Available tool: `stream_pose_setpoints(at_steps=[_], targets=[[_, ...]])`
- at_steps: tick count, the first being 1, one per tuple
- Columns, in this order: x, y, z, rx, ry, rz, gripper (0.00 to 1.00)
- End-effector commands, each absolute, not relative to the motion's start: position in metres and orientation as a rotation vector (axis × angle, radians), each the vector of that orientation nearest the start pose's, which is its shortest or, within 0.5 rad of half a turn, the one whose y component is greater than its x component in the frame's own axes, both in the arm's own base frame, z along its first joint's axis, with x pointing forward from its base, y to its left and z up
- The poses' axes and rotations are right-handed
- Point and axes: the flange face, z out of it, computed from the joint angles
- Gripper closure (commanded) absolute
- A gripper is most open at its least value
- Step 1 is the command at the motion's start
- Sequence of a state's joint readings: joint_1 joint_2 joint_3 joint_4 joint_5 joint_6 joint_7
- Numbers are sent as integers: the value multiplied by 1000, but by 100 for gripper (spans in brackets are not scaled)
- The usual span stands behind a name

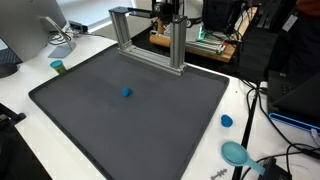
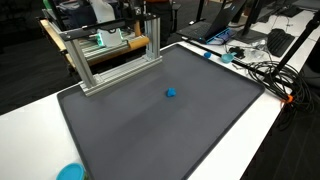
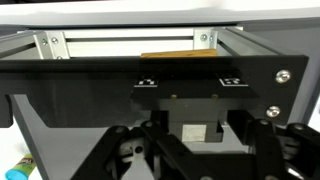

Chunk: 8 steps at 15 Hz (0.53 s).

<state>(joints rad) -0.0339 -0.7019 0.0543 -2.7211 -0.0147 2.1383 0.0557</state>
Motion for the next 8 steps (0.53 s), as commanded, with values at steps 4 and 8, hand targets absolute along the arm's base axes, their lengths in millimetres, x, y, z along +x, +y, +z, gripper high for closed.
stream_pose_setpoints(at_steps=[4, 8], targets=[[337, 7, 427, -3210, 55, -158, 30], [337, 9, 424, -3217, 45, -148, 58]])
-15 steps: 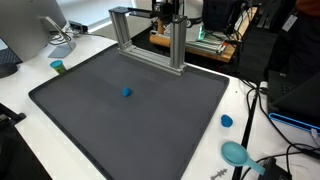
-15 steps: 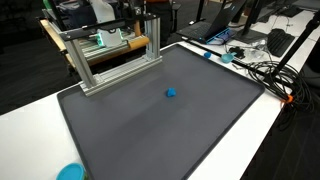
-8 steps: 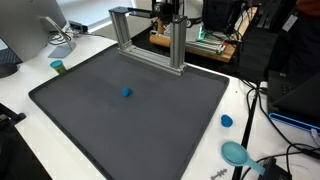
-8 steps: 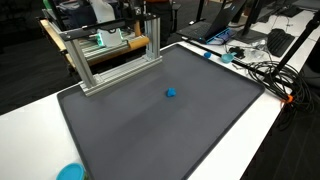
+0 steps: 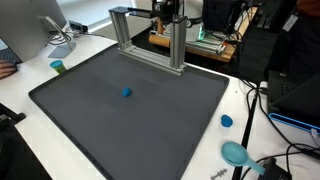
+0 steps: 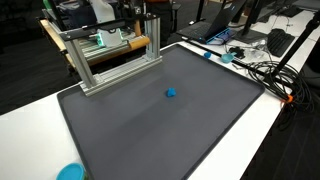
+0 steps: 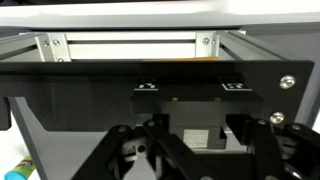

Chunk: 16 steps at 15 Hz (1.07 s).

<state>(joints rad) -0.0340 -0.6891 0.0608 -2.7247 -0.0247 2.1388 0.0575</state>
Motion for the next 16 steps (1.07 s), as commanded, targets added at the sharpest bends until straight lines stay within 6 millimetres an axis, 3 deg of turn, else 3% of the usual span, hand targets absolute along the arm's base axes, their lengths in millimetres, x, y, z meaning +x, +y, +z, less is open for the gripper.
stream_pose_setpoints(at_steps=[1, 3, 8, 11, 13, 16], targets=[[337, 10, 423, -3216, 45, -145, 64], [337, 9, 424, -3221, 48, -153, 78], [340, 10, 434, -3206, 63, -185, 78], [347, 8, 459, -3175, 131, -330, 78], [361, 15, 482, -3150, 165, -454, 78], [398, 27, 511, -3136, 233, -581, 78]])
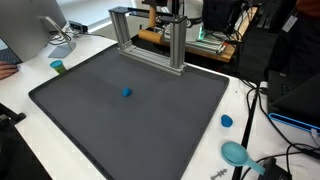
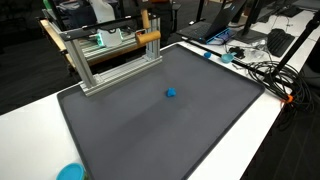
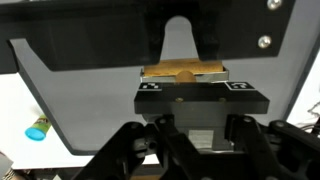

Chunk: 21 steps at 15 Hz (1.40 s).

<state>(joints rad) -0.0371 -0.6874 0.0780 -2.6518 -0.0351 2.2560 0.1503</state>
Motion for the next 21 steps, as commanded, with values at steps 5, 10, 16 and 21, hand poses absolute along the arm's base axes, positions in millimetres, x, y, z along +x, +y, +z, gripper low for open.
stream_pose_setpoints(at_steps=[5, 10, 16, 21], targets=[[480, 32, 526, -3144, 364, -612, 78], [561, -6, 491, -3218, 485, -423, 78], [579, -33, 425, -3176, 511, -132, 53], [581, -33, 407, -3148, 443, -163, 78]])
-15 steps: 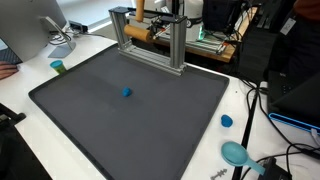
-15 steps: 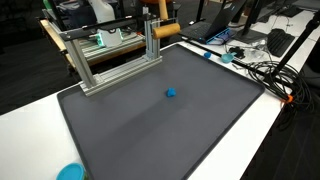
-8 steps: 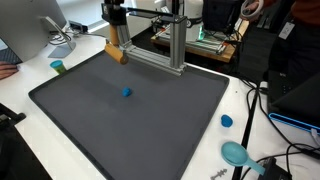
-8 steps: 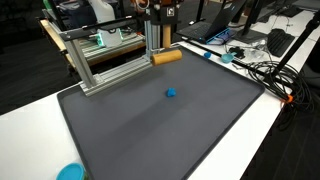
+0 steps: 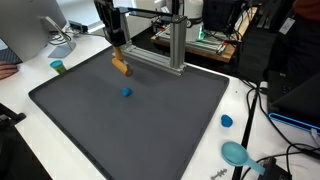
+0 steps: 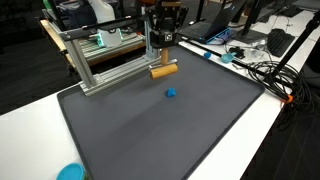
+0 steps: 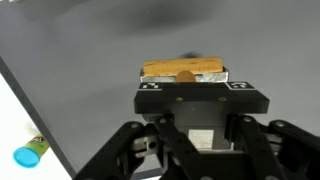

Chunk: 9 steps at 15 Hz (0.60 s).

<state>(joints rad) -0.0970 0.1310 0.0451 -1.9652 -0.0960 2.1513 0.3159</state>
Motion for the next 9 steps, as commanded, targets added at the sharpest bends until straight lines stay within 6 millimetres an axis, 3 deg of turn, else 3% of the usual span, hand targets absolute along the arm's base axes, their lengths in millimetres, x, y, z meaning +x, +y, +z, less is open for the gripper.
stream_pose_setpoints(at_steps=[1, 6, 9], targets=[[581, -34, 400, -3150, 398, -184, 78], [569, -42, 376, -3149, 179, -202, 78], [564, -37, 375, -3108, 97, -229, 78]])
